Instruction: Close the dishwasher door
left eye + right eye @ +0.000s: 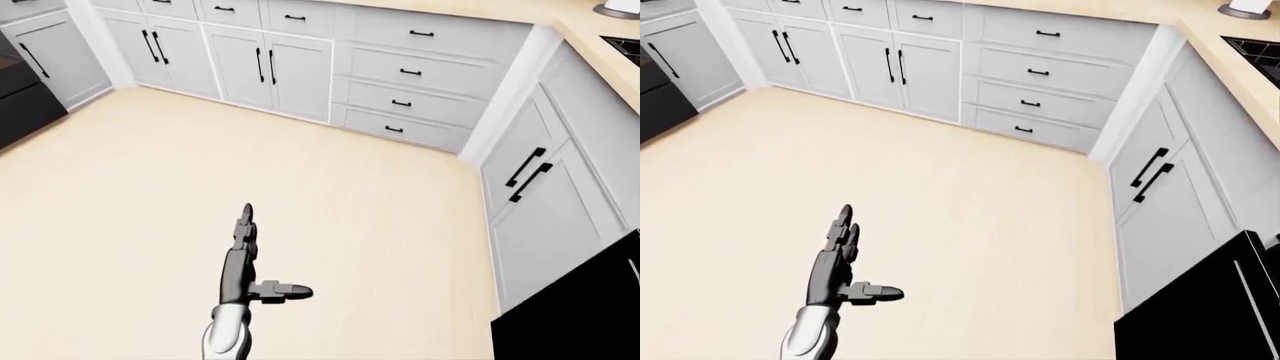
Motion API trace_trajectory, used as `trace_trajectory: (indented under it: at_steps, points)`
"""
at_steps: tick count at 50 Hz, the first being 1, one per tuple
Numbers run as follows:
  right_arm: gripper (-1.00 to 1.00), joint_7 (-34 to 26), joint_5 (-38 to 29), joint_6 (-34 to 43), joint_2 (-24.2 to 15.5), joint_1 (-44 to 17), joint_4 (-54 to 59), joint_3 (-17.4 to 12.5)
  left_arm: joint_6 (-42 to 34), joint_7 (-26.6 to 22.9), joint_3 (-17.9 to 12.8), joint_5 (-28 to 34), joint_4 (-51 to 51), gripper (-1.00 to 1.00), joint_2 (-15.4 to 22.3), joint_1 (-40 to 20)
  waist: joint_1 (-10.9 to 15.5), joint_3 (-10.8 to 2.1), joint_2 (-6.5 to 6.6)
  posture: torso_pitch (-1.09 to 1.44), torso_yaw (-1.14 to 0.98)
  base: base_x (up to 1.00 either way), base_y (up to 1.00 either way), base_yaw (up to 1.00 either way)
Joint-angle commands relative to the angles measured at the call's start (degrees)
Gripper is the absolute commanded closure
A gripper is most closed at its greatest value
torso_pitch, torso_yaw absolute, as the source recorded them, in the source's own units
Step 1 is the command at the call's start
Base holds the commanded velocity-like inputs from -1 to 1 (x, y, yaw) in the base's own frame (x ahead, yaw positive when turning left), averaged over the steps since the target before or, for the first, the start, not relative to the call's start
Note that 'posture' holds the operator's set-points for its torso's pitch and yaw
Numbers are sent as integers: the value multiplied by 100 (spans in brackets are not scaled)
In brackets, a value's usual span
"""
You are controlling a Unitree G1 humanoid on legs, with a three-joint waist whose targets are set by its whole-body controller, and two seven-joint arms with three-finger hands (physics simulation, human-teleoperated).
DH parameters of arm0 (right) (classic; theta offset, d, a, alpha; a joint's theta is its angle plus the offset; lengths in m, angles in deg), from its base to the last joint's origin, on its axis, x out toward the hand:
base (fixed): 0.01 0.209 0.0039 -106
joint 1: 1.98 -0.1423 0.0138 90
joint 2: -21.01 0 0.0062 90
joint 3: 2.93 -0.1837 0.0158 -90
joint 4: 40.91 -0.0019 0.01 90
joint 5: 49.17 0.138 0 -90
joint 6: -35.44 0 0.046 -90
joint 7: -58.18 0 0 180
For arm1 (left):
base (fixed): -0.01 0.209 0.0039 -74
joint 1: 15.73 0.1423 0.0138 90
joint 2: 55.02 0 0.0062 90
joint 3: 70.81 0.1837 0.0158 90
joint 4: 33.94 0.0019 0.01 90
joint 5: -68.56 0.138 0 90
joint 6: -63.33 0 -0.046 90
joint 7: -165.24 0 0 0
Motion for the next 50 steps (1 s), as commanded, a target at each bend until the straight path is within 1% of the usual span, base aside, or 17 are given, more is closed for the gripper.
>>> trace_trajectory:
  at_steps: [1,12,28,50]
  points:
    - [-100,316,294,-90,-256,106,50,-211,166,2,2,-16,-254,-100,0,-86,-54,-52,-78,0,0,0,0,0]
    - [-100,160,510,-41,-454,285,53,-312,183,12,1,-12,-227,-100,-1,-97,-49,-58,-90,0,0,0,0,0]
    - [-100,110,662,68,-678,419,45,-355,154,11,4,-21,-296,-100,-2,-67,-32,-69,-128,0,0,0,0,0]
    - [-100,44,749,99,-771,483,23,-387,147,20,9,-21,-300,-100,-6,-73,8,-96,-126,0,0,0,0,0]
